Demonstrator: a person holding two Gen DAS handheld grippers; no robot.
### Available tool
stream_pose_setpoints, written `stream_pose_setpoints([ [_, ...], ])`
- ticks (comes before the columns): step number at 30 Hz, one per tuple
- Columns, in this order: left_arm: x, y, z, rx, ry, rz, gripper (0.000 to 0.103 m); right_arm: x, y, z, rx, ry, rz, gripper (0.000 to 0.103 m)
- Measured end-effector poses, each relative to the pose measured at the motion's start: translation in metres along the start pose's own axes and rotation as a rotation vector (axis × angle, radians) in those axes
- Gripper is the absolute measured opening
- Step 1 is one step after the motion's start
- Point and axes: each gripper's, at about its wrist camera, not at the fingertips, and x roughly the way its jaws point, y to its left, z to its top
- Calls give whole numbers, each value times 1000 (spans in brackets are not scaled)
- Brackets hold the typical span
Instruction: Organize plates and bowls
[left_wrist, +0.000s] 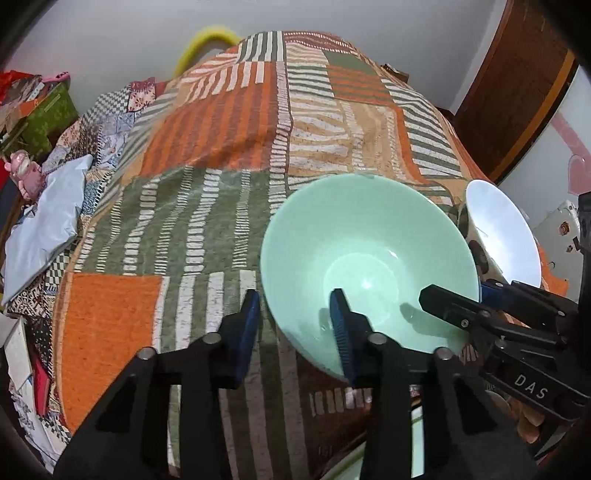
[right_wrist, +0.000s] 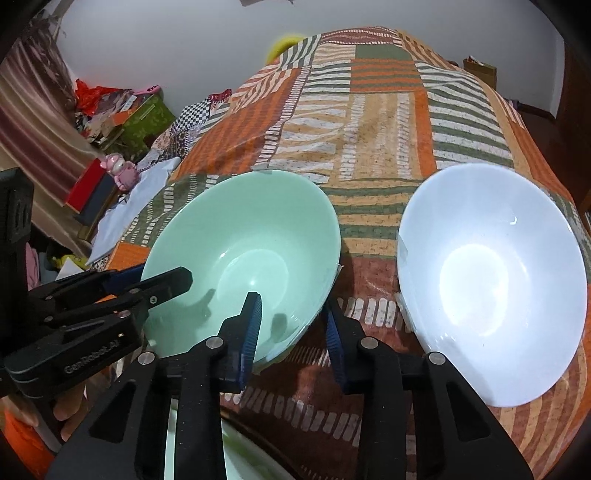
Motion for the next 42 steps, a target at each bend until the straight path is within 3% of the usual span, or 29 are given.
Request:
stream_pose_setpoints([
  [7,3,-6,-3,31,-6,18,28,-1,1,1,-20,-6,-22,28],
  [15,-20,-13,-10,58,-57,18,28,-20,6,-2,-29,-38,-21,28],
  [32,-119,-13,-39,35,-202,10,28,-88,51,-14,-106,-165,-3,28],
  [42,-168,-1,-64,11,-266,21,28,-108,83,-26,-149,-199,18,28],
])
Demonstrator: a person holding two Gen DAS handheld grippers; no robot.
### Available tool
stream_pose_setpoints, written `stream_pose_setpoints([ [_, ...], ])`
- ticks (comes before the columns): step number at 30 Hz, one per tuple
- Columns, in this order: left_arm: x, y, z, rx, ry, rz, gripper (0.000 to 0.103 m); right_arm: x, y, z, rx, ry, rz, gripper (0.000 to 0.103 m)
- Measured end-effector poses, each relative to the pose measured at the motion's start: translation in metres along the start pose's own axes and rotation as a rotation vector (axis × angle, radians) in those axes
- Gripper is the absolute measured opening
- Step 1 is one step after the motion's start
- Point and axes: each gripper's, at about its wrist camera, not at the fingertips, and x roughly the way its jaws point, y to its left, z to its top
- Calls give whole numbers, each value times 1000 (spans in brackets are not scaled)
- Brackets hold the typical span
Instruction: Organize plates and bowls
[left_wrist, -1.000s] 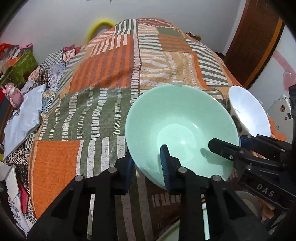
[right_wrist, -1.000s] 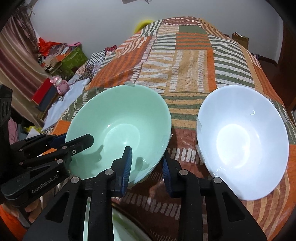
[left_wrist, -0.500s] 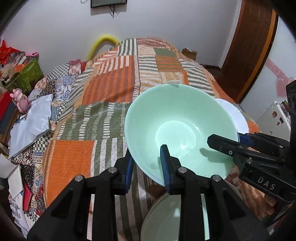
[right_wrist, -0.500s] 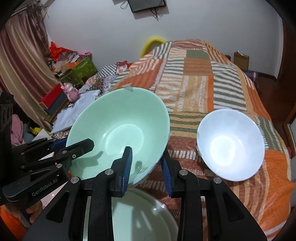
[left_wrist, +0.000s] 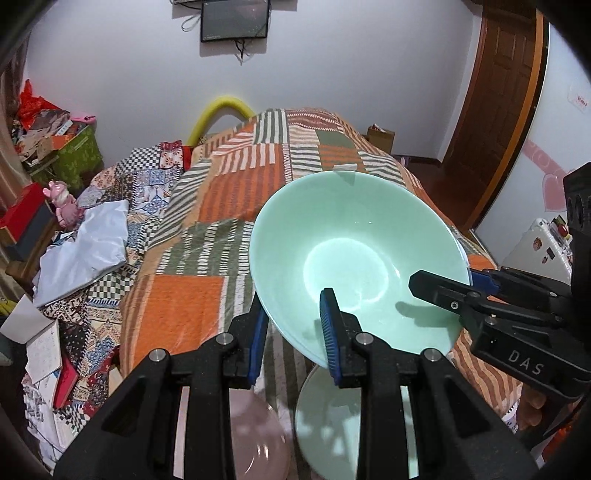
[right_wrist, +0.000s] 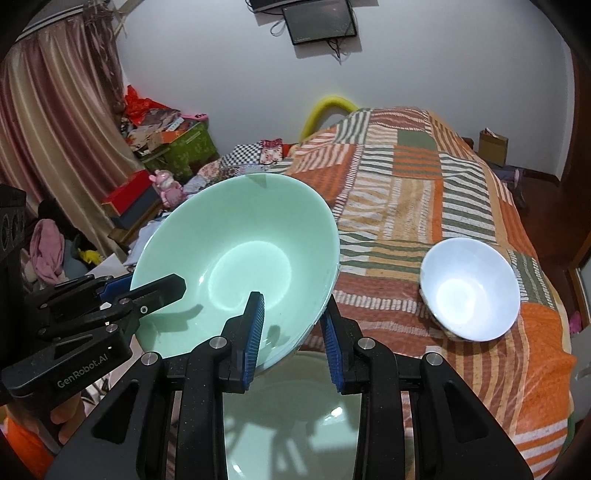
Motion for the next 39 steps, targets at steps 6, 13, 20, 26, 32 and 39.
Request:
stream_pose_setpoints([
  [6,-24,17,-12,-30,-17,12,28,-3,23,-3,-26,-15,20,28],
  [13,-51,40,-28,-65,-37,50,28,0,52,-9,-54,-14,69,28],
  [20,-69,66,-47,-112,-38,86,28,7,77,-18,-83,2,117,28],
  [26,-81,82,-67,-144,-35,113,28,12,95,-29,-103,21,144,28],
  [32,-84,94,-84,-170,-18,125,28,19,107,-41,-111,53,159,28],
  [39,-73,106,-105,-213,16,125,28,36,111,-56,-91,115,178,28],
])
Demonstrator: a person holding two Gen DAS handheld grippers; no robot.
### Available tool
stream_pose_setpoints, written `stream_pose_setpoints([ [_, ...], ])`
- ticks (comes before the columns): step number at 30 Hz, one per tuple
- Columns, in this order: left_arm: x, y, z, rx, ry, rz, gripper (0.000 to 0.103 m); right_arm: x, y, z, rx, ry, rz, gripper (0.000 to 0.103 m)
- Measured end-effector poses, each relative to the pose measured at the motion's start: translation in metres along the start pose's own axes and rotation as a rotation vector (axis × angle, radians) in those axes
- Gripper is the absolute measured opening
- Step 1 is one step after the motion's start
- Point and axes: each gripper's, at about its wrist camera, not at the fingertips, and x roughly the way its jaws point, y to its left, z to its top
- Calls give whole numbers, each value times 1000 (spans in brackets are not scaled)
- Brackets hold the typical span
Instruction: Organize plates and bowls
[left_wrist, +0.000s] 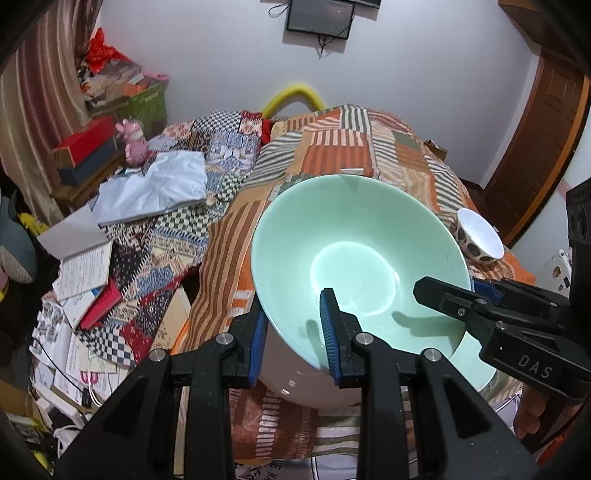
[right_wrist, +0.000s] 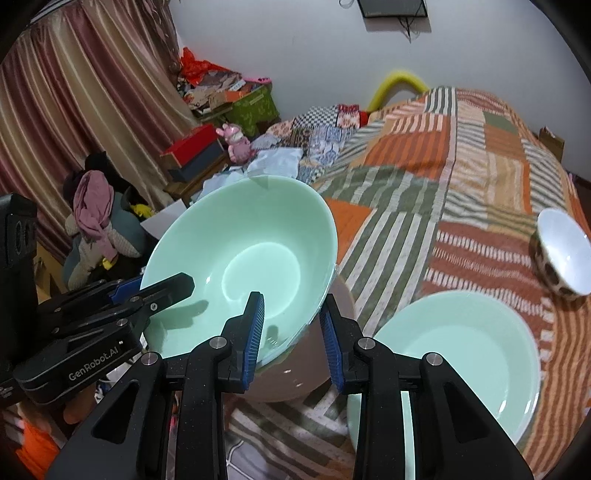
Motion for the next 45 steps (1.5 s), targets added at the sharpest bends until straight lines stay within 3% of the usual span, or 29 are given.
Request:
stream_pose_setpoints([
  [21,56,23,-33,-36,149,-6,28,45,-4,-27,34,161,2,28],
  [36,66,23,-36,-54,188,-36,28,34,-12,-27,19,171,12,31],
  [45,60,15,-29,-8,176,2,28,17,-20,-25,11,126,2,31],
])
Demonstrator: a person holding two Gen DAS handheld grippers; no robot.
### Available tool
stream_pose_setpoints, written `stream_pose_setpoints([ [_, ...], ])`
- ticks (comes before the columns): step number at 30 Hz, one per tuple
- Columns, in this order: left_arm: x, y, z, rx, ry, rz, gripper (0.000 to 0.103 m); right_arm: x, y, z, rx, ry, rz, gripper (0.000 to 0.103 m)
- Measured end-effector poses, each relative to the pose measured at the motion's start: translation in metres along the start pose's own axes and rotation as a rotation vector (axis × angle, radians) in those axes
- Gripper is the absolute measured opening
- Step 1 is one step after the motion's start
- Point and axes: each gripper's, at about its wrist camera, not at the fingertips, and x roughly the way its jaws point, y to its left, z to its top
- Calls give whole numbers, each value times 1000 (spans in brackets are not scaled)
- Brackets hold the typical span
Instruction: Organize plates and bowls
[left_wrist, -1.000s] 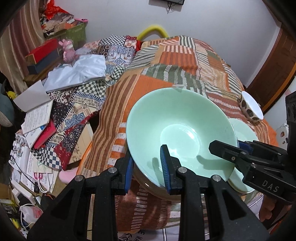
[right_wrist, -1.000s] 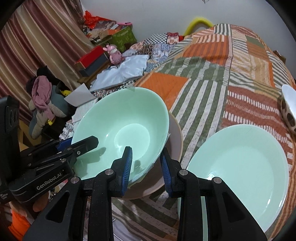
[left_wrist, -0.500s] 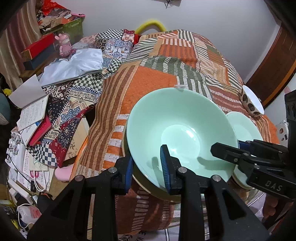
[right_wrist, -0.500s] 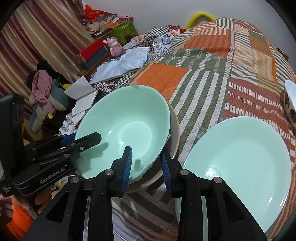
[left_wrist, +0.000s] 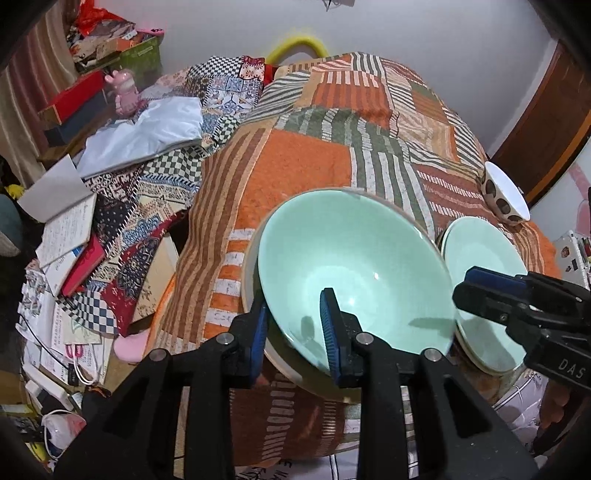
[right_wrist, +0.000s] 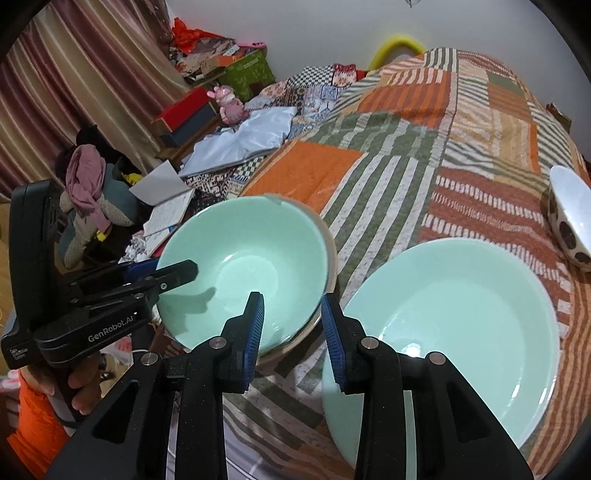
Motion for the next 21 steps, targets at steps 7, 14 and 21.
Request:
stream_pose_setpoints([
  [7,-27,-3,10,-5,-65,28,28,-22,-8,3,-16,-55,-21,31],
  [14,-59,-41,23,58,-164,22,37,-48,-26,7,-19,-114,-50,33],
  [21,-71,-82,38,79,-222,-35,50,-87,-55,10,-17,-201,-96,49],
])
